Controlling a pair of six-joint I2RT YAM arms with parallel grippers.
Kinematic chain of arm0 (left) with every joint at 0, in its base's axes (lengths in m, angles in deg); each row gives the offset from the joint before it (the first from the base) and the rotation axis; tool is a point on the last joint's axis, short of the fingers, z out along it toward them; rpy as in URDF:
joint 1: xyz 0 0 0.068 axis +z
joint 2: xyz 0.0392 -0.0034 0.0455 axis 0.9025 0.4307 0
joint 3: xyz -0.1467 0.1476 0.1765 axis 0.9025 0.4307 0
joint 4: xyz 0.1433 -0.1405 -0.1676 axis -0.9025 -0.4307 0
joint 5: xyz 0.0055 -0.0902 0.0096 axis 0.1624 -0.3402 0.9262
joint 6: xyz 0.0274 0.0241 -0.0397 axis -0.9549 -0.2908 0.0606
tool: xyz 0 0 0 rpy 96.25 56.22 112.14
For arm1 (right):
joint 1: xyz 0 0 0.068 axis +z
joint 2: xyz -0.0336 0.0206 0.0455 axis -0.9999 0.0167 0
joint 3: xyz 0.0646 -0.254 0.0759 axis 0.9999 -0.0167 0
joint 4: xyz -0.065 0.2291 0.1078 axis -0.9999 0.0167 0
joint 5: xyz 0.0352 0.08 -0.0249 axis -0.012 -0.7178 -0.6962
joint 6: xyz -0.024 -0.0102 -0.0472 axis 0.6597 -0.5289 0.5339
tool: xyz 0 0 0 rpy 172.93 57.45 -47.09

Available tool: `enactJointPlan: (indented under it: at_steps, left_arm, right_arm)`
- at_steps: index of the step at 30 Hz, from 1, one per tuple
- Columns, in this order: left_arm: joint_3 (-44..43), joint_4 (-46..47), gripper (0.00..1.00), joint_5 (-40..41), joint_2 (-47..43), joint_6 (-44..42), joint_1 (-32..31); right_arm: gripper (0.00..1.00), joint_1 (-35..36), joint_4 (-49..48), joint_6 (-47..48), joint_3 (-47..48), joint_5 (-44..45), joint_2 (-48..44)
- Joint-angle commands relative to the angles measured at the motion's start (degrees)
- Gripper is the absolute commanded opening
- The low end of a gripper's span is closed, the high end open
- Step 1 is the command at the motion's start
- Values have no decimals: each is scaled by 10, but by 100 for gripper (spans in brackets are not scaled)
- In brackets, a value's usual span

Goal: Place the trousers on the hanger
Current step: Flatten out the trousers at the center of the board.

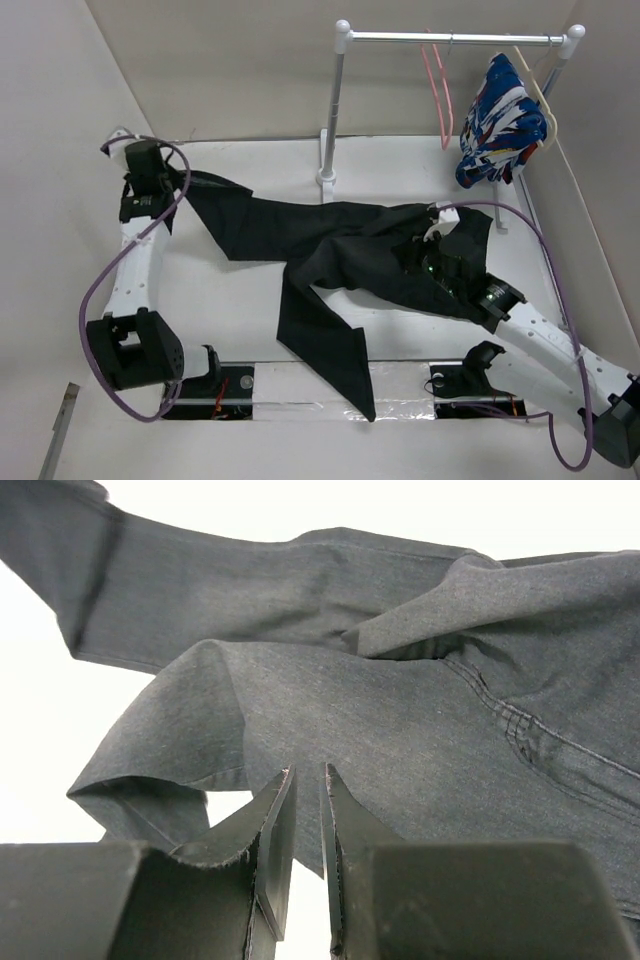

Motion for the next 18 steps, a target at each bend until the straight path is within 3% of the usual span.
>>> enactJointPlan:
  at_steps: [1,4,8,9,13,14,16,17,18]
  left_arm:
    - [-60,44,0,-59,43,-6,60]
    - [-112,3,3,-93,138,6,89]
    - [-140,-6,51,-83,196,-1,97]
    - [-135,0,54,-81,193,-5,103]
    - [-109,35,56,-93,159,-8,109]
    - [-101,40,56,-103,143,-12,99]
    - [-85,52,53,-108,135,-16,53]
    - [-83,53,47,-96,136,-23,28]
    - [-90,49,42,-78,142,-43,-27]
  right_arm:
    - [21,4,-48,-4,9,-2,26]
    - [24,9,-47,-3,14,-11,47]
    - [37,23,-37,0,18,-9,51]
    - [37,23,-33,0,16,-6,49]
    - [36,28,-29,0,3,-13,38]
    - [26,34,-33,-1,0,-21,33]
    - [14,34,-44,-7,-6,-26,32]
    - [4,40,-46,-7,-6,-27,36]
    - [1,40,-50,-7,-6,-26,39]
